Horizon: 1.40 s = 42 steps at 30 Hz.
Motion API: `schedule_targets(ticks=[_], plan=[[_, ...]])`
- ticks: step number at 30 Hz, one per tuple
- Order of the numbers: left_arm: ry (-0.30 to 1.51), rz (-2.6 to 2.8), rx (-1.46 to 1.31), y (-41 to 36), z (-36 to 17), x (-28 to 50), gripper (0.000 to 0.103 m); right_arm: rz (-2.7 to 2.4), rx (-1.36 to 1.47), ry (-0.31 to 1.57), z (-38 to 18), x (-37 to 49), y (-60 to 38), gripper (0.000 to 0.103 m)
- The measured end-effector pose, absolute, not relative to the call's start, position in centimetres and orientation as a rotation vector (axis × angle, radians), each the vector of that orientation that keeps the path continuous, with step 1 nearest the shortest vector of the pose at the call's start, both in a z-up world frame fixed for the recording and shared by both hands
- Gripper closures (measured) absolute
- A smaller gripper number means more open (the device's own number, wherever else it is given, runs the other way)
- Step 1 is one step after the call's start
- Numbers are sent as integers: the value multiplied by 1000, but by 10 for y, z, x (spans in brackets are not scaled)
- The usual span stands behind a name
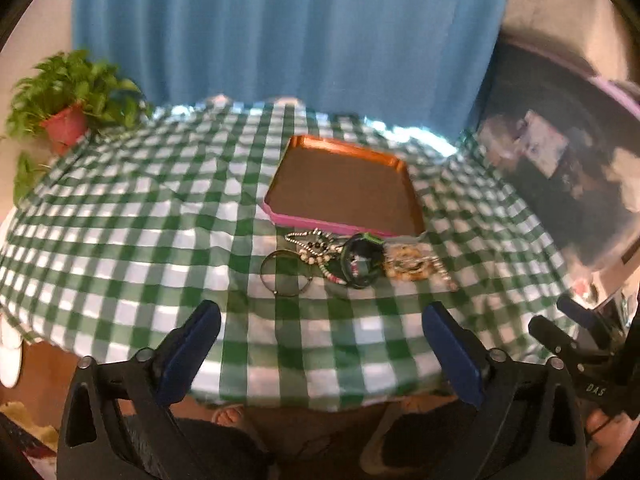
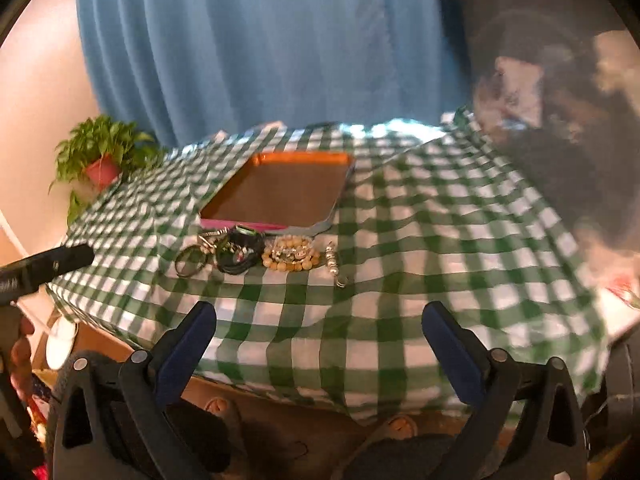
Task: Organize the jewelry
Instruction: 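Grasp the black-green watch with the left gripper while the right grasps the pearl hairpin, then lift the watch with the left gripper while the right lifts the pearl hairpin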
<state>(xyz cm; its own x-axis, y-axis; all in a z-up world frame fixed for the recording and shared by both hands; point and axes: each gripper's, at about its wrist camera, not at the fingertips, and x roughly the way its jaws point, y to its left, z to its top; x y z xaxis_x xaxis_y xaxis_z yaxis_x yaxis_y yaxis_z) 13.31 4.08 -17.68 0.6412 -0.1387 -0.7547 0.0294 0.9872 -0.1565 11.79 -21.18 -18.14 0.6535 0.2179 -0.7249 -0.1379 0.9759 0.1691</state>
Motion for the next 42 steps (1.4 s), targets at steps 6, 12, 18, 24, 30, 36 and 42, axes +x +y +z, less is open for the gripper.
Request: schedule_targets(ticks=[6, 12, 18, 24, 30, 36, 42], plan=[[1016, -136, -61, 30, -232, 205, 61, 237, 159, 913, -227, 167, -212, 37], [1008, -261, 7, 6, -258, 231, 63, 245, 185, 926, -257, 201, -219, 51], [1040, -319, -17, -4, -277, 249, 69, 243, 155, 977, -282, 223, -221, 93], [1038, -303, 29, -8, -290, 261, 81, 300, 47, 970, -288, 229, -202, 93], [1050, -315, -38, 1, -298, 267, 88, 267, -20, 992, -303, 236, -193, 67], [1016, -356, -76, 7, -272, 254, 91, 272, -10, 958, -303, 234, -199, 93], [1015, -392, -89, 13, -250, 223, 91, 280, 75, 974, -292, 222, -215, 93]])
